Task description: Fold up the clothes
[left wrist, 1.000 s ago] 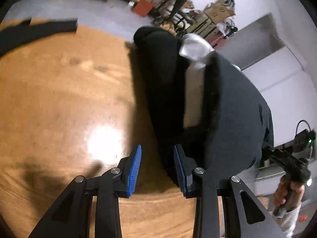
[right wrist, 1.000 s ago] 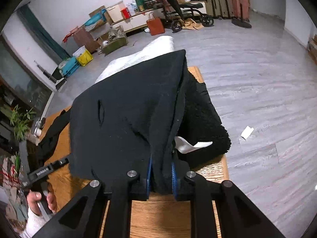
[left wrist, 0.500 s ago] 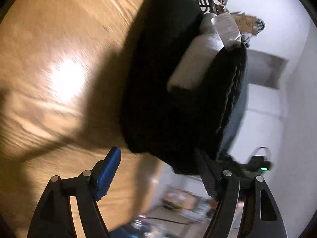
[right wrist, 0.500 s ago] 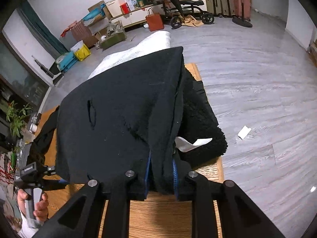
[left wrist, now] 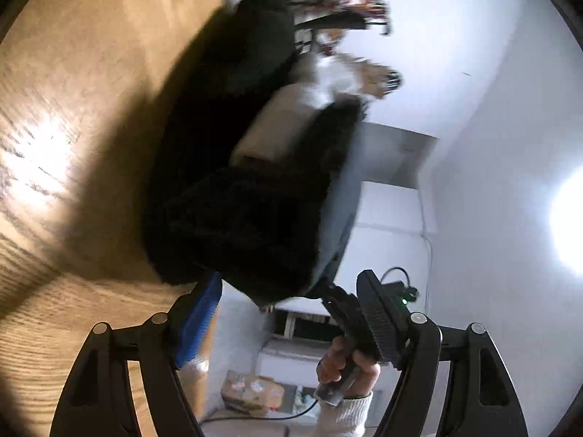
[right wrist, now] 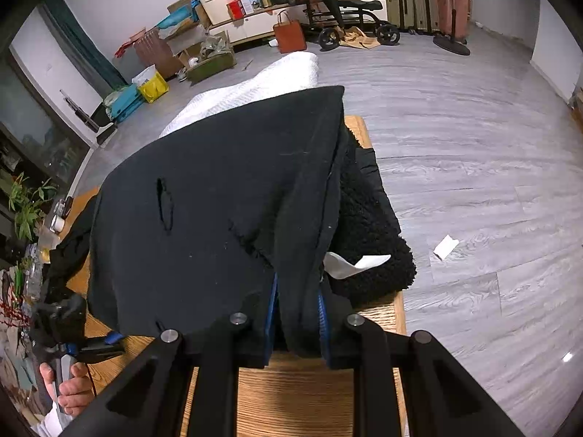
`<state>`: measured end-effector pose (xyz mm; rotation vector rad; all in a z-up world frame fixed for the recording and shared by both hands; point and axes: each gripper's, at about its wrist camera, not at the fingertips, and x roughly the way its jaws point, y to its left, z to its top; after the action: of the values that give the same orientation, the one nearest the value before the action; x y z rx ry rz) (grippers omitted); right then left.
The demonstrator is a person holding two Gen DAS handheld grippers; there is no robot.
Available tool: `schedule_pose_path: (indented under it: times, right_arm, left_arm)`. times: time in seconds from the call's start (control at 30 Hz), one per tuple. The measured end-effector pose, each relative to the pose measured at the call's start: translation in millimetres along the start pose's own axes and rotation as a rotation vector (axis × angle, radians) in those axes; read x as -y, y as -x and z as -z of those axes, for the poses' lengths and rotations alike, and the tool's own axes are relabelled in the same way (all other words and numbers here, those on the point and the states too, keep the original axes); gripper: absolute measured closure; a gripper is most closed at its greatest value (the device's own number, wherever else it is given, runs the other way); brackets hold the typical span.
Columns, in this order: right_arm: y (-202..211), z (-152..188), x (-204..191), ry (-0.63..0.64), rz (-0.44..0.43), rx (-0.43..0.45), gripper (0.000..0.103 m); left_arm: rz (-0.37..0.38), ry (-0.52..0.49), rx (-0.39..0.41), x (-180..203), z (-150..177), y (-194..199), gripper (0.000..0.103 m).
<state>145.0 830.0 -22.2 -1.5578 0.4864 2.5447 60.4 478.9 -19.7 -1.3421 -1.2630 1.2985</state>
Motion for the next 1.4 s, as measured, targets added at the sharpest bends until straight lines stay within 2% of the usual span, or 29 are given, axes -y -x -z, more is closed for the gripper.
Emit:
schedule_pose_path:
  times: [0.13,0.27,0.37,0.43,0.47,0.5,0.53,0.6,0.63,0.7,0.83,0.9,0.97,1.07,1.13,1.2,1.3,1.4]
  right_arm:
    - [-1.4,-2.0,0.1,0.003,-0.002,-0.002,0.082]
    - [-4.0,-2.3,0.8,0.002,0.001,-0.006,0.082]
    - [-4.1,-2.2,0.8,0.007,-0.002,-0.003,0.081]
    - [-3.9,-2.0,0.5,0.008,-0.002,-0.003,0.081]
    - [-2.1,0.2,-1.9,0.006,0.000,-0.002,0.081]
    - [-1.6,0.9,-2.3,0.004,-0.003,-0.002,0.081]
    - [-1.0,1.1,-1.8,-0.001,-0.007,-0.002,0.081]
    - [0.3,1.6,-0.9,-0.010,-0.017,-0.002,0.080]
    - [1.4,2.0,-0.4,-0.016,-0.021,-0.001,0.077]
    - [4.1,4.1,4.7,-0.041,-0.020,0.003,0.051]
    - [9.7,13.6,18.6,-0.107,-0.092,0.007,0.042]
    - [12.9,21.3,29.6,-0.157,-0.168,0.027,0.029]
    - [8.0,26.1,39.5,-0.198,-0.214,0.035,0.024]
    - [-8.7,30.0,52.0,-0.278,-0.270,0.034,0.024]
    - [-24.0,32.4,55.0,-0.318,-0.320,0.022,0.028]
    - [-24.4,35.3,50.0,-0.307,-0.325,0.025,0.084]
    - [-6.0,34.3,28.0,-0.260,-0.280,0.045,0.089]
    - [29.2,31.8,0.8,-0.197,-0.248,0.080,0.090]
  left_arm:
    - [-0.065,-0.058,0.014,3.5,3.0,-13.5,0.023]
    - [-0.111,-0.019,0.024,-4.2,-11.0,-31.3,0.023]
    - [-0.144,-0.002,-0.007,-7.7,-18.7,-43.2,0.023]
    - [-0.160,-0.030,-0.032,-4.7,-21.7,-49.6,0.025]
    - [-0.167,-0.067,-0.036,0.5,-22.8,-50.4,0.034]
    - [-0.179,-0.119,-0.034,8.2,-24.3,-50.2,0.050]
    - [-0.196,-0.185,-0.033,18.0,-24.1,-49.8,0.083]
    - [-0.245,-0.294,-0.032,36.5,-18.8,-48.9,0.090]
    - [-0.270,-0.327,-0.034,43.6,-16.4,-49.1,0.090]
    - [-0.306,-0.352,-0.046,50.3,-13.7,-51.4,0.091]
    - [-0.344,-0.361,-0.072,55.5,-18.3,-60.6,0.091]
    - [-0.345,-0.347,-0.086,50.7,-31.5,-53.7,0.091]
    - [-0.344,-0.327,-0.100,37.3,-39.5,-59.2,0.091]
    - [-0.357,-0.310,-0.127,34.7,-43.9,-64.5,0.091]
    - [-0.377,-0.316,-0.134,42.0,-42.4,-62.4,0.091]
    - [-0.397,-0.323,-0.141,49.3,-40.9,-60.3,0.091]
    - [-0.444,-0.397,-0.125,75.5,-32.2,-50.9,0.091]
    - [-0.445,-0.437,-0.136,98.2,-31.1,-41.4,0.092]
